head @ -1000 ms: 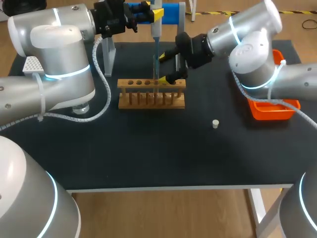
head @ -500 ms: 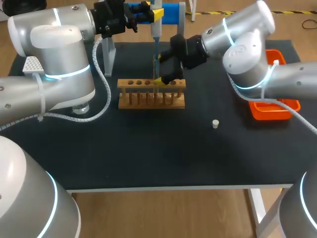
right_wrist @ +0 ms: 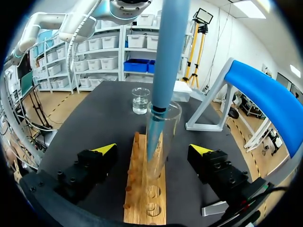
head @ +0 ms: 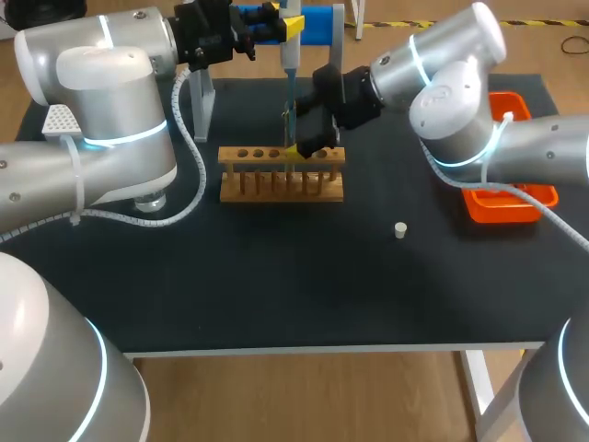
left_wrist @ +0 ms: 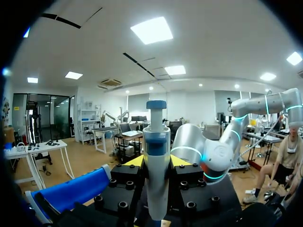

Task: Invert the test tube, pick up the pipette, mount the tip to pipette, aspirate from beaker and dispense into the tube, eject the tip, return the pipette, and cap with the stopper.

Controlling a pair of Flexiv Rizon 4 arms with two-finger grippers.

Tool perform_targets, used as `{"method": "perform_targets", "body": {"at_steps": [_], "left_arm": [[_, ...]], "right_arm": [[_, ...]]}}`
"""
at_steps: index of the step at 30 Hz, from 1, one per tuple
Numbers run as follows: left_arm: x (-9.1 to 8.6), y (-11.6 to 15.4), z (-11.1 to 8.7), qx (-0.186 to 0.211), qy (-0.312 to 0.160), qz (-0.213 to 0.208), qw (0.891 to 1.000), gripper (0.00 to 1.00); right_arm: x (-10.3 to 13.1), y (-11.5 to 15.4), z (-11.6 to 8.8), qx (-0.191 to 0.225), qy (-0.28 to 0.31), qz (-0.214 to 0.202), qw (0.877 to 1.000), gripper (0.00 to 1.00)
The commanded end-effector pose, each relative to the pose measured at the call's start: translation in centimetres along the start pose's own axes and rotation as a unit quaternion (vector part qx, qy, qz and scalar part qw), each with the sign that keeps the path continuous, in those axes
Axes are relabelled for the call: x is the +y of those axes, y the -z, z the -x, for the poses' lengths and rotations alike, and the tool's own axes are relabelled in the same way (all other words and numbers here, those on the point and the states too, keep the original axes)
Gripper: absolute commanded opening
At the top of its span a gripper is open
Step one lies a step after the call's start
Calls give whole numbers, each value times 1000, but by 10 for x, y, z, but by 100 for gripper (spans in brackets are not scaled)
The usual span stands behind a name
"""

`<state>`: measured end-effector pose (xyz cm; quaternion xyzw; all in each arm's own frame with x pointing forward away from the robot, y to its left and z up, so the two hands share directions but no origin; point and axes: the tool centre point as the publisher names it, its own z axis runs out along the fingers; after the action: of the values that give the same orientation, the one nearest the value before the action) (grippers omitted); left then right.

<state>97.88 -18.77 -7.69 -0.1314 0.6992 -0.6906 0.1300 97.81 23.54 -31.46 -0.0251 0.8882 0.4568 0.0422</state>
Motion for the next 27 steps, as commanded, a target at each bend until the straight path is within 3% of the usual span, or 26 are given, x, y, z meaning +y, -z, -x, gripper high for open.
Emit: {"method": "perform_targets", "body": {"at_steps": [1,16,27], "left_arm": [[0,-1,0,-1,0,0,1000,0],[0,-1,0,-1,0,0,1000,0],[-13,1,-5,-9,-14,0,1000,0]], "right_arm": [[0,0,1,1,0,-1,1000,100],[0,0,1,1,0,-1,1000,100],[0,0,1,1,0,-1,1000,100]]}}
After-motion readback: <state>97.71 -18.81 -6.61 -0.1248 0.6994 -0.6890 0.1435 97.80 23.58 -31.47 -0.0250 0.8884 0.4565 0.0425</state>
